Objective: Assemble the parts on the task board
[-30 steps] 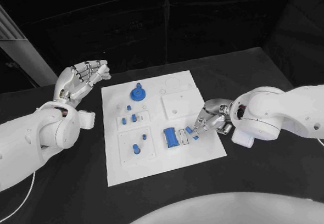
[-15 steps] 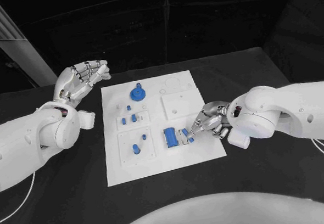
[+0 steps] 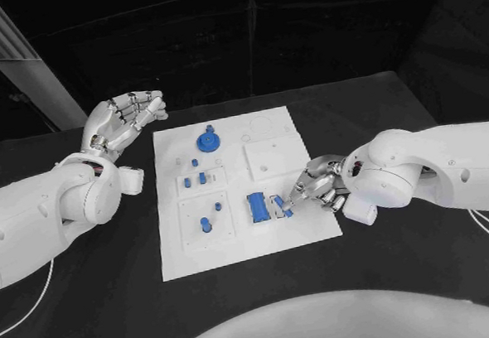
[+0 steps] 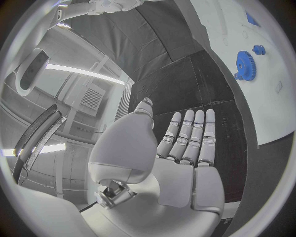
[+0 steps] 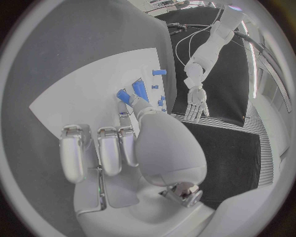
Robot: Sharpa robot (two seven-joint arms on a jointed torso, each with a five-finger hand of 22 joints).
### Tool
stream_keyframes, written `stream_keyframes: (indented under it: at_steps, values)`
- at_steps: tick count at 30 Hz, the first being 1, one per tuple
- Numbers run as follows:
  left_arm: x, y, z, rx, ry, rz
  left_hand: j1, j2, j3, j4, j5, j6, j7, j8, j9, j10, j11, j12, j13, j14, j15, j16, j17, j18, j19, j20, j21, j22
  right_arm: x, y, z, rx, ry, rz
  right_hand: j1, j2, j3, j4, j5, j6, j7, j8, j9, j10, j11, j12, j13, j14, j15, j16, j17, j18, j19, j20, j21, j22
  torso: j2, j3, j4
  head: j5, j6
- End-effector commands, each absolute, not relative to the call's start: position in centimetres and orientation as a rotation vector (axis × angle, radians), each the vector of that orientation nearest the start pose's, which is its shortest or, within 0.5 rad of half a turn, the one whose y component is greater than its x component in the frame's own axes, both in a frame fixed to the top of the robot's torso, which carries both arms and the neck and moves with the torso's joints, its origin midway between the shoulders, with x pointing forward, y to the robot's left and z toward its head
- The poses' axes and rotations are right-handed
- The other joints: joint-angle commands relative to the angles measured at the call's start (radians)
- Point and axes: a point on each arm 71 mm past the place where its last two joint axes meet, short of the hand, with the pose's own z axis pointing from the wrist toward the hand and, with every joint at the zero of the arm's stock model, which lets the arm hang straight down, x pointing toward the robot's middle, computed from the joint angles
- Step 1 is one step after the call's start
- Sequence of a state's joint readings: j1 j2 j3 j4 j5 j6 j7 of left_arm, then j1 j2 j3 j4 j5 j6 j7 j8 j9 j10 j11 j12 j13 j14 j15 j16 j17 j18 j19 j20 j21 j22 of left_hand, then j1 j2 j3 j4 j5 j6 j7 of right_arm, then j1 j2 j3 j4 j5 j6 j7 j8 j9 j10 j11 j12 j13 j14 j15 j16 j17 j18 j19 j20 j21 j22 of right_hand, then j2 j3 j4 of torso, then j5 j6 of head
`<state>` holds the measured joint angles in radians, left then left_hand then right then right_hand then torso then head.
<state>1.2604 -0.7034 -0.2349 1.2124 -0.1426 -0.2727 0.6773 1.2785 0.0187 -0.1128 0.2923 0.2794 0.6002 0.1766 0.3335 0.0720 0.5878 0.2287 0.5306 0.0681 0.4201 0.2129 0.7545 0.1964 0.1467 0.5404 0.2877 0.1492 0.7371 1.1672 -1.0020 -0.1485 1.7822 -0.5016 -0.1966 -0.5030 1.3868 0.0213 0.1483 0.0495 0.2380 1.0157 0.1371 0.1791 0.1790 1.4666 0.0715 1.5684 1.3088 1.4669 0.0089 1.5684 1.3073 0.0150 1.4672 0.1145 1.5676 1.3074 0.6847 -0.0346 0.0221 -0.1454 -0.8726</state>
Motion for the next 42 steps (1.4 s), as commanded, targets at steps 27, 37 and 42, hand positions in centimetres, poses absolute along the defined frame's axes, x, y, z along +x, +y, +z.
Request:
stream_keyframes:
  at_steps: [27, 37, 42]
  values:
    - [52.43, 22.84, -20.09, -0.677, 1.261, -1.524, 0.0, 0.008, -0.004, 0.0, 0.005, -0.007, 0.09, 0.003, -0.002, -0.007, -0.003, 0.006, -0.001, -0.004, -0.001, 0.002, -0.001, -0.01, 0.005, 0.0, -0.005, -0.001, 39.33, -21.32, -26.07, 0.955, 2.455, 0.67, -0.035, -0.001, -0.01, 0.016, -0.011, 0.016, 0.0, -0.014, -0.009, 0.104, -0.001, 0.002, 0.262, 0.104, 0.005, 0.002, 0.263, -0.015, 0.104, 0.007, 0.003, 0.263, 0.0, -0.0002, 0.0, 0.0, 0.0]
    - [52.43, 22.86, -20.09, -0.677, 1.261, -1.522, 0.0, 0.008, -0.004, 0.0, 0.005, -0.007, 0.09, 0.003, -0.002, -0.007, -0.003, 0.006, -0.001, -0.004, -0.001, 0.002, -0.001, -0.01, 0.005, 0.0, -0.005, -0.001, 39.4, -21.3, -26.14, 0.975, 2.447, 0.644, -0.041, 0.008, -0.009, 0.021, -0.009, 0.022, -0.001, -0.017, -0.011, 0.104, -0.002, 0.002, 0.262, 0.104, 0.005, 0.002, 0.263, -0.015, 0.104, 0.007, 0.003, 0.263, 0.0, -0.0001, -0.0008, 0.001, 0.0]
    - [52.43, 22.82, -20.1, -0.677, 1.262, -1.524, 0.0, 0.008, -0.004, 0.0, 0.005, -0.007, 0.09, 0.003, -0.002, -0.007, -0.003, 0.006, -0.001, -0.004, -0.001, 0.002, -0.001, -0.01, 0.005, 0.0, -0.005, -0.001, 39.43, -21.33, -26.15, 0.984, 2.44, 0.636, -0.043, 0.012, -0.008, 0.024, -0.007, 0.023, -0.002, -0.018, -0.012, 0.104, -0.002, 0.002, 0.262, 0.104, 0.004, 0.002, 0.263, -0.015, 0.104, 0.007, 0.003, 0.263, 0.0, -0.0002, -0.0007, -0.001, 0.0]
